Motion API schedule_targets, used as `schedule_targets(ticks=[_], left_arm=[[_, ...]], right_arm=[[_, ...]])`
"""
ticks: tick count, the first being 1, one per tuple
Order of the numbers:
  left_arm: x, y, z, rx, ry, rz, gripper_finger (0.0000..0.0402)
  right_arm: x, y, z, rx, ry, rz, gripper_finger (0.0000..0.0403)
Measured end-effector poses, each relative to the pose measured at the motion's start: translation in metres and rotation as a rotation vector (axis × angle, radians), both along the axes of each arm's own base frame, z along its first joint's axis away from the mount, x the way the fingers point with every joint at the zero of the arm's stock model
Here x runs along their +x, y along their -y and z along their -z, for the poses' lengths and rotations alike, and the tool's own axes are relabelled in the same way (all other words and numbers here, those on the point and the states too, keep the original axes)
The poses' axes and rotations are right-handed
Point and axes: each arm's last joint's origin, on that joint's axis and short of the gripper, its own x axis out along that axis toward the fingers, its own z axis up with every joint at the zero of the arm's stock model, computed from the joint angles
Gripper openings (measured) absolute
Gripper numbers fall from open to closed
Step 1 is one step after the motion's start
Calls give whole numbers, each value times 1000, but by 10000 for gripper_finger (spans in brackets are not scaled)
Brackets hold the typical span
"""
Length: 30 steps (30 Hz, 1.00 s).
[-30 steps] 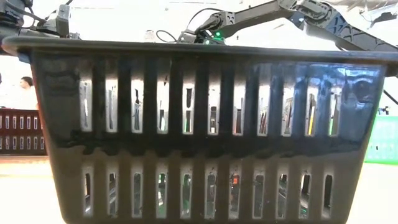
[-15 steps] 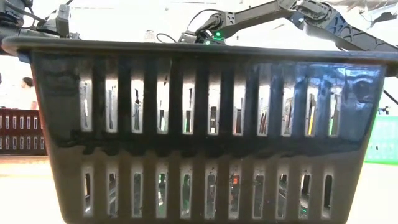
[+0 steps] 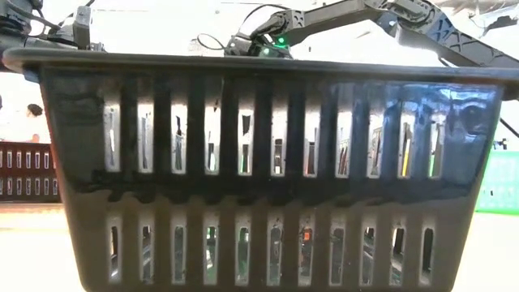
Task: Stack baskets on shelf by color
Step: Put the top black bin on the shelf
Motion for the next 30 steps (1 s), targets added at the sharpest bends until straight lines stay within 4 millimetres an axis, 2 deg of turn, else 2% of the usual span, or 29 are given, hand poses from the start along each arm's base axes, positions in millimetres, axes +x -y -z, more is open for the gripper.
schedule_targets(ticks=[5, 10, 17, 30], left_arm=[[0, 0, 0, 0, 0, 0, 0], [0, 0, 0, -7, 4, 0, 0], [0, 0, 0, -22, 11, 4, 0], [0, 0, 0, -21, 10, 4, 0]], right_arm=[[6, -11, 2, 124, 55, -94, 0], [11, -14, 31, 111, -52, -74, 0], [12, -9, 47, 29, -130, -32, 0], [7, 12, 42, -100, -133, 56, 0]])
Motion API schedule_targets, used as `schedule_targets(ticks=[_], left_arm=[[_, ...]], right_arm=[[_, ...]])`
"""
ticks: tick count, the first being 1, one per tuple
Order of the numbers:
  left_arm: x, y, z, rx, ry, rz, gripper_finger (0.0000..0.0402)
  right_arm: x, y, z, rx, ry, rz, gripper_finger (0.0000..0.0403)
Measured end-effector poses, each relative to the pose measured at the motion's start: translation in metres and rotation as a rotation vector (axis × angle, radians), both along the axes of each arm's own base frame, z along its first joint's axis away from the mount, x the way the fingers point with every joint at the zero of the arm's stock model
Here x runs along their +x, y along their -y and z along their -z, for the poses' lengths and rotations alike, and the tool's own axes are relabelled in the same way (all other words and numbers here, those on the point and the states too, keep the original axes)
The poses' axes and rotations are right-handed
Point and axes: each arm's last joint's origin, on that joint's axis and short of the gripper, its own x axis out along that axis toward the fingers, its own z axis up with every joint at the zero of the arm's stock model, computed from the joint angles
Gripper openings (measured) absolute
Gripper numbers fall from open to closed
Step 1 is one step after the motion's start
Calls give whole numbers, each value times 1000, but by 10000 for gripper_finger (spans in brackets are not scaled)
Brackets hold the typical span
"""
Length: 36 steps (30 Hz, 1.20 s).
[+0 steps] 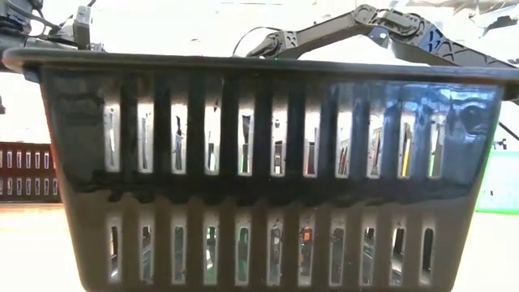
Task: Stack baskets on shelf by color
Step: Put the top black bin on the shelf, then put the top orange bin on the shelf
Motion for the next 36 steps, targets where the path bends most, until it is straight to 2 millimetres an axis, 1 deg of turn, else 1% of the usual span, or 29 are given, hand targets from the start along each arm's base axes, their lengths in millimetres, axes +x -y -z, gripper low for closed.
schedule_targets(ticks=[3, 17, 22, 25, 27, 29, 32, 36], left_arm=[[0, 0, 0, 0, 0, 0, 0], [0, 0, 0, -1, 0, 3, 0], [0, 0, 0, -1, 0, 2, 0], [0, 0, 0, -1, 0, 2, 0], [0, 0, 0, -1, 0, 2, 0], [0, 0, 0, -1, -1, -1, 0], [0, 0, 0, 9, -6, -2, 0], [0, -1, 0, 10, -7, -27, 0]], right_arm=[[-2, 7, -1, -32, -1, 26, 0], [-22, 42, 0, -80, -46, 128, 0], [-27, 49, 0, -80, -53, 145, 0], [-28, 49, -6, -85, -43, 150, 0], [-29, 48, -17, -89, -6, 151, 0], [-30, 42, -35, -97, 42, 148, 0], [-33, 26, -72, -115, 126, 118, 0], [-47, -5, -131, -149, 241, 56, 0]])
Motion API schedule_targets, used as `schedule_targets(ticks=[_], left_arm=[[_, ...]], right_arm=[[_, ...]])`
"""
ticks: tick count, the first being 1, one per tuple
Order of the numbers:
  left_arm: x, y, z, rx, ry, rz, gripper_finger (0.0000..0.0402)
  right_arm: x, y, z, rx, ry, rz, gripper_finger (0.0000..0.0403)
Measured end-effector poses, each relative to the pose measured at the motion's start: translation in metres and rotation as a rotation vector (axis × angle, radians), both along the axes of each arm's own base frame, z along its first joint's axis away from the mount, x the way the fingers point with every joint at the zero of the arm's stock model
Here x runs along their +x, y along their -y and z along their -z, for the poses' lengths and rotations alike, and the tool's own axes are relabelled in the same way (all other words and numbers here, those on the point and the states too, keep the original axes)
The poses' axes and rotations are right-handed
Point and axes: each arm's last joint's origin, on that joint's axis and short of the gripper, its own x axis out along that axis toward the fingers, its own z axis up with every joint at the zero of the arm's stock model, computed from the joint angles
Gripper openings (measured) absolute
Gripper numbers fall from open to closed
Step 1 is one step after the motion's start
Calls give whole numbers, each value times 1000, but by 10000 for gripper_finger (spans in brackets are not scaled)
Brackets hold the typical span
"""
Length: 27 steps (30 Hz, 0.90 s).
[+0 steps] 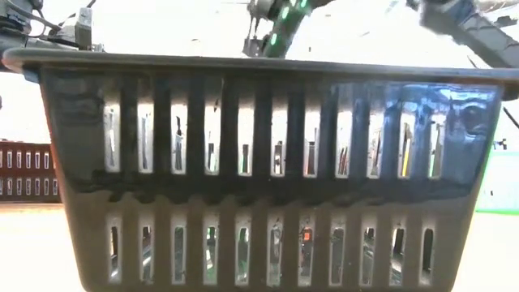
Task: Stack baskets on shelf by color
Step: Put the top orange bin on the shelf
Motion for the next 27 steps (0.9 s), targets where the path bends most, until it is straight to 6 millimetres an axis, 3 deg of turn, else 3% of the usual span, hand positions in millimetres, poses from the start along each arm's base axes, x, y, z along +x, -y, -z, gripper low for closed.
schedule_targets(ticks=[7, 13, 20, 24, 27], left_arm=[[-3, -2, -5, 11, -33, -85, 0], [-14, -3, -44, 16, -130, -160, 0], [-8, -6, -109, 27, -385, -278, 0], [-1, -9, -129, -121, -632, -433, 0], [5, -10, -133, -283, -842, -522, 0]], right_arm=[[-47, -61, -100, -95, 208, -94, 1], [-94, -106, -158, -141, 367, -161, 1], [-128, -136, -189, -162, 463, -219, 2], [-143, -141, -196, -163, 470, -227, 1], [-155, -144, -201, -166, 470, -223, 1]])
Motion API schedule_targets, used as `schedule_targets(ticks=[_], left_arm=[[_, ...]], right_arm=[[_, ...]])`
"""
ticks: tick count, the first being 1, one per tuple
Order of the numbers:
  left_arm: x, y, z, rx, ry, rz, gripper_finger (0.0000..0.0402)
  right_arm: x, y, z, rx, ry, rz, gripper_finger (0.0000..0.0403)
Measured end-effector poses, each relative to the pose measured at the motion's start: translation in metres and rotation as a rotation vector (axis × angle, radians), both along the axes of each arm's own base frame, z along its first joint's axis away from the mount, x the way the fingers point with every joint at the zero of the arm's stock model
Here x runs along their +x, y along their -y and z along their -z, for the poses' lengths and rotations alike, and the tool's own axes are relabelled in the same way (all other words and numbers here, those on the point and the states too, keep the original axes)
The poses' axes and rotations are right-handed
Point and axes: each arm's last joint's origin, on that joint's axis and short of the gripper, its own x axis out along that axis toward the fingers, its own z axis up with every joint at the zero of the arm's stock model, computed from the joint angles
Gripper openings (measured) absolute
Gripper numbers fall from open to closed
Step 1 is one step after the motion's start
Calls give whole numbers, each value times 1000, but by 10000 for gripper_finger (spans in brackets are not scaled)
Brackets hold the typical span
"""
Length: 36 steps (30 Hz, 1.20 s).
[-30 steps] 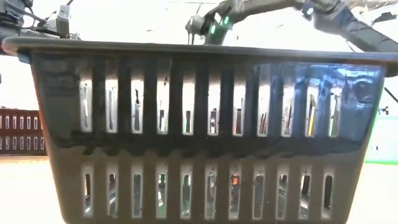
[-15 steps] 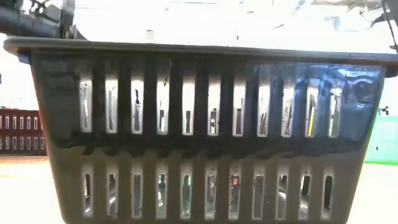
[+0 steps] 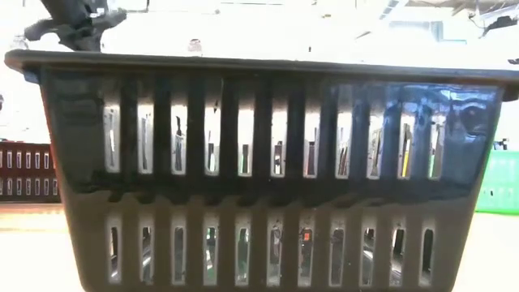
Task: Stack baskets on shelf by color
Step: Put the top orange bin on the shelf
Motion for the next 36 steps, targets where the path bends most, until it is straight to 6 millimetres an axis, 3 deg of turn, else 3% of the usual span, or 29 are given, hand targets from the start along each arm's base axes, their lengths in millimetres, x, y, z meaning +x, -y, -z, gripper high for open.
schedule_targets(ticks=[5, 10, 15, 24, 36], left_arm=[[23, 1, 11, -240, -206, -130, 0], [42, 0, 21, -291, -244, -125, 1], [41, 1, 24, -338, -283, -164, 18], [20, 3, 12, -315, -133, -203, 69], [-18, 6, -3, -310, 56, -182, 129]], right_arm=[[-18, -3, -7, -6, 3, 15, 2], [-43, -7, -17, -49, 16, 44, 3], [-69, -12, -26, -69, 41, 40, 3], [-99, -18, -35, -107, 60, 31, 4], [-101, -19, -36, -148, 39, 16, 3]])
